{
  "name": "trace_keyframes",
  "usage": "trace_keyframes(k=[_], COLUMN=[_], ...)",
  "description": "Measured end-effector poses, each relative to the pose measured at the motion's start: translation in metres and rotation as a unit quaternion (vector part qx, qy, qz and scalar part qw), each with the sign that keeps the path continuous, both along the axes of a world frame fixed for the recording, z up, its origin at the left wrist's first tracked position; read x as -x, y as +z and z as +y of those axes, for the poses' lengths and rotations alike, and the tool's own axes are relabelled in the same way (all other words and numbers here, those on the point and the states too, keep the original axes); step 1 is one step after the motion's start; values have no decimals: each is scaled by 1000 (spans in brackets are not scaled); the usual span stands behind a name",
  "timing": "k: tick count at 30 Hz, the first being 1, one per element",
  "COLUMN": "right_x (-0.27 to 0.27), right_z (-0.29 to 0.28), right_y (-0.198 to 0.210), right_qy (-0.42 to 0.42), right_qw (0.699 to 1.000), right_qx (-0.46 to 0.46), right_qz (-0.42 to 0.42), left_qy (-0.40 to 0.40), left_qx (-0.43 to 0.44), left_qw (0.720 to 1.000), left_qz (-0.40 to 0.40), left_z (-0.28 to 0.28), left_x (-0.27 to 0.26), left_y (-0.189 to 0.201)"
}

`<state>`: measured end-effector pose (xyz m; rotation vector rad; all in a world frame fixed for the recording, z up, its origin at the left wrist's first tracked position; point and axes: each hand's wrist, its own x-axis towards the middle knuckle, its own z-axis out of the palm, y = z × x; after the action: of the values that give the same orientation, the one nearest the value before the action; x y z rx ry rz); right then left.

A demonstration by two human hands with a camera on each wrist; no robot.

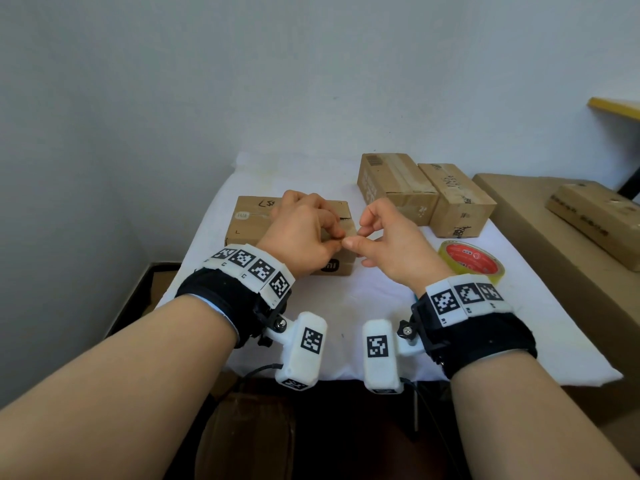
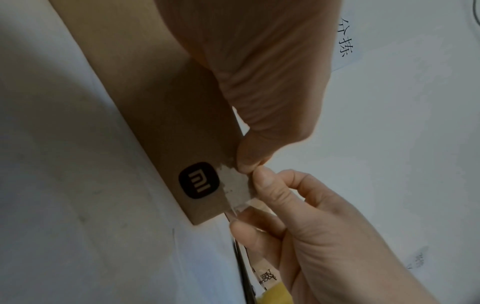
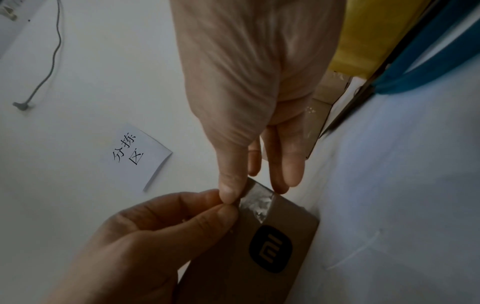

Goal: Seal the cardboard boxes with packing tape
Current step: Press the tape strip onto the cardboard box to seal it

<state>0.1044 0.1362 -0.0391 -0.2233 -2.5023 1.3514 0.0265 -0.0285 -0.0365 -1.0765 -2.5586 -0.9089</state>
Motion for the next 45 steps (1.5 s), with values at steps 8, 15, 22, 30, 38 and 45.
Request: trace_keyframes(k=[8, 15, 22, 30, 38, 45], right_x=[0, -7, -8, 0, 3, 2], right_z=[4, 10, 9, 3, -7, -10], right_y=[-6, -23, -3, -1, -9, -12], right_qy=[6, 16, 32, 29, -3, -5], right_qw=[999, 994, 996, 998, 997, 995], right_qx=[-38, -92, -34, -4, -70, -98], right_qz=[20, -50, -73, -61, -29, -7], left_qy=[1, -6, 24, 0, -41, -39], left_qx=[26, 48, 42, 49, 80, 94], left_qw=[1000, 999, 999, 999, 996, 995], left_qz=[10, 14, 15, 5, -13, -5], left_z=[1, 1, 6, 5, -2, -2], left_x=[-2, -2, -3, -4, 0, 0], left_y=[0, 1, 1, 1, 4, 5])
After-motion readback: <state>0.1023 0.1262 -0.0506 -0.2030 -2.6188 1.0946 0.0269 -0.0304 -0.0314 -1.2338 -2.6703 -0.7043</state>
